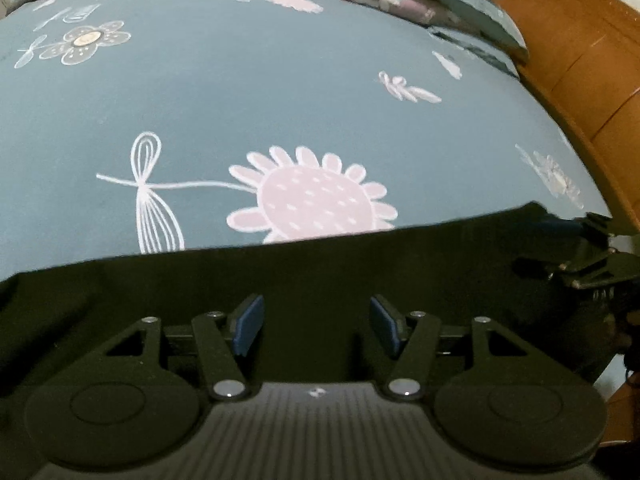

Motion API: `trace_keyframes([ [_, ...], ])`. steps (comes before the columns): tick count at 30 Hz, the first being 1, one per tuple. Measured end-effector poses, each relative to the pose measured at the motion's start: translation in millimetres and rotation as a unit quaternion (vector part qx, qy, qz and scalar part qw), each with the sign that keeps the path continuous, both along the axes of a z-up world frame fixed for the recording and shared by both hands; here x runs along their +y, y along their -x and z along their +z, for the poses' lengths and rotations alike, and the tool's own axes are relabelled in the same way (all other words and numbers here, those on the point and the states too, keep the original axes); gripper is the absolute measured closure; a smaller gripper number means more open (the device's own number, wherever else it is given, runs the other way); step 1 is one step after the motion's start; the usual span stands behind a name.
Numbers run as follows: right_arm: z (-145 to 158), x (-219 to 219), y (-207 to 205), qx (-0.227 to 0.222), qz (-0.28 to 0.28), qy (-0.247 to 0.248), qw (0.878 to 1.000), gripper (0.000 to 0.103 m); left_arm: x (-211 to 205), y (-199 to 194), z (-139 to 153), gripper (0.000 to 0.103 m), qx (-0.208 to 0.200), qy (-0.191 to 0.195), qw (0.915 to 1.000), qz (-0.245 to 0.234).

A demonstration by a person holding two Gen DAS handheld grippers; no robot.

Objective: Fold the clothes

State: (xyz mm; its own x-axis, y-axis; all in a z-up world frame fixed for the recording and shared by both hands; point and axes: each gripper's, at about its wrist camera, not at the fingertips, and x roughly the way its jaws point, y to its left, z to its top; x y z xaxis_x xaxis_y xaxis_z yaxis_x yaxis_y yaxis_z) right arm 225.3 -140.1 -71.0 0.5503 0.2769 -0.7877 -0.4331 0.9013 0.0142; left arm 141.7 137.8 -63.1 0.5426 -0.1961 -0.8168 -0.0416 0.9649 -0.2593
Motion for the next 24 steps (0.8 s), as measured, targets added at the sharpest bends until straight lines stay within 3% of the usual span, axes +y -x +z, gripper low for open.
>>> trace_keyframes([
  [6,-27,-19,-28,0.013,-0.032,-0.01,0.999,0.0,3,-3,-17,0.044,0.012,-0.004,0.9997,0.021],
  [14,-13,-24,-42,-0.009,-0.016,-0.023,1.0,0.0,-6,-19,-14,0.044,0.004,-0.049,0.9988,0.005],
  [20,29,-45,3,-0.026,-0.043,-0.047,0.998,0.0,-27,-14,1,0.043,-0.025,-0.069,0.9959,-0.053],
  [24,35,-59,40,-0.005,-0.062,-0.067,0.996,0.0,-41,2,8,0.042,-0.052,-0.077,0.9917,-0.09],
])
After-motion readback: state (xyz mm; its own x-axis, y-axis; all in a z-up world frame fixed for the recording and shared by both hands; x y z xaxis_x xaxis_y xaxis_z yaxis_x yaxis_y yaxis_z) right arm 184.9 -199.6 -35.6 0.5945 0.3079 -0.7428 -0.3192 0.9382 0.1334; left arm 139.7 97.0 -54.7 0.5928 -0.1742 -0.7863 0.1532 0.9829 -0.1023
